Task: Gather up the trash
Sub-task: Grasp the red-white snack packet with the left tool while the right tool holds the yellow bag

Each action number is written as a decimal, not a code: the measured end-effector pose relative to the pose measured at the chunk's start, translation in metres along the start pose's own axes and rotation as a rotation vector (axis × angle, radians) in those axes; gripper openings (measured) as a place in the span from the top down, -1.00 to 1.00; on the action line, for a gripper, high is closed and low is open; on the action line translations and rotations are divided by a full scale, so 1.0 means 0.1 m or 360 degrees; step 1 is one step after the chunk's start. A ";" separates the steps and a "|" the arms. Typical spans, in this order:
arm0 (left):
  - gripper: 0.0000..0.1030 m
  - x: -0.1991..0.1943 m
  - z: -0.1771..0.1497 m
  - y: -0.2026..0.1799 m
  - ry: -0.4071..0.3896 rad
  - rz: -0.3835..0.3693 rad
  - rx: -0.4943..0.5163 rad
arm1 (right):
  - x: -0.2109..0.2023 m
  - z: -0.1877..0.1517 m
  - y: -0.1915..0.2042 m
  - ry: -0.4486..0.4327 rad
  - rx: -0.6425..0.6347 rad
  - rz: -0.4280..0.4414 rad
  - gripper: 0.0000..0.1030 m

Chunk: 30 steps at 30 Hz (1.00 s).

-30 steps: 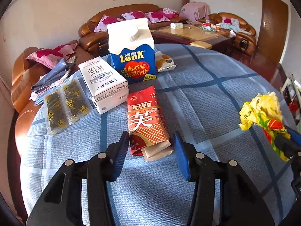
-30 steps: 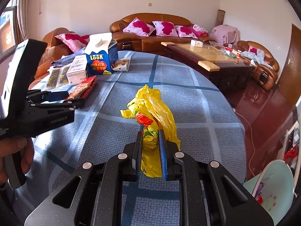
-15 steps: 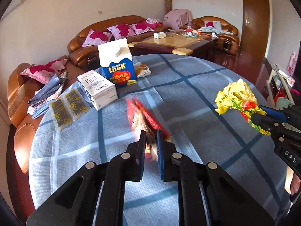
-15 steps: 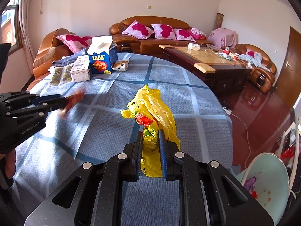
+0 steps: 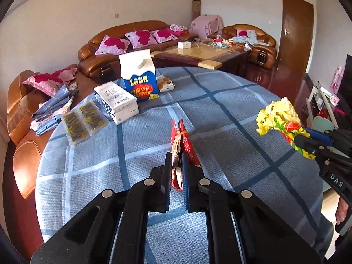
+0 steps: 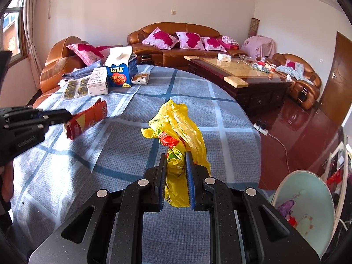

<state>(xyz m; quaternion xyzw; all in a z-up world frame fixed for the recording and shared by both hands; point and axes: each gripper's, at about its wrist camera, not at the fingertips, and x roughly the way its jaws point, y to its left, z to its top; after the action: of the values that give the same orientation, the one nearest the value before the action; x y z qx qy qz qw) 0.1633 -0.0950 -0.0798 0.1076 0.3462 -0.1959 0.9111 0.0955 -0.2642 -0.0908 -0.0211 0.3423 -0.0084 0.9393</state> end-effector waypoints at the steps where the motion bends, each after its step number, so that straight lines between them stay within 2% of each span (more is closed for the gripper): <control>1: 0.84 -0.03 0.02 -0.01 -0.0014 -0.0004 0.0005 | -0.02 -0.01 -0.01 -0.0004 -0.0002 -0.0004 0.67; 9: 0.85 -0.22 0.09 -0.22 -0.0091 -0.0046 0.0073 | -0.15 -0.03 -0.08 -0.0031 0.0017 -0.0030 0.67; 15: 0.83 -0.16 0.00 -0.28 -0.0038 -0.0011 0.0095 | -0.17 -0.08 -0.11 -0.0024 0.0030 -0.0026 0.67; 16: 0.73 -0.11 -0.04 -0.27 -0.0011 0.0001 0.0071 | -0.16 -0.09 -0.10 -0.0020 0.0030 -0.0026 0.67; 17: 0.40 -0.06 -0.08 -0.26 0.0023 0.0009 0.0068 | -0.15 -0.10 -0.10 -0.0016 0.0031 -0.0024 0.67; 19: 0.04 0.04 -0.17 -0.25 0.0074 0.0026 0.0060 | -0.12 -0.12 -0.10 -0.0007 0.0035 -0.0018 0.67; 23: -0.16 0.11 -0.20 -0.19 0.0103 0.0025 -0.0019 | -0.11 -0.15 -0.11 0.0001 0.0039 -0.0019 0.67; 28: -0.43 0.09 -0.12 -0.34 0.0039 0.0017 0.0035 | -0.09 -0.17 -0.14 0.0011 0.0051 -0.0030 0.67; 30: -0.48 0.18 -0.11 -0.41 0.0073 0.0007 0.0059 | -0.07 -0.18 -0.15 0.0017 0.0050 -0.0033 0.67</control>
<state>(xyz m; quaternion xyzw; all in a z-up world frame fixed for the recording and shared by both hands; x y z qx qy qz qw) 0.1516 -0.1330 -0.1023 0.1298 0.3632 -0.1978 0.9012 0.0780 -0.2792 -0.0996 -0.0098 0.3469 -0.0235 0.9375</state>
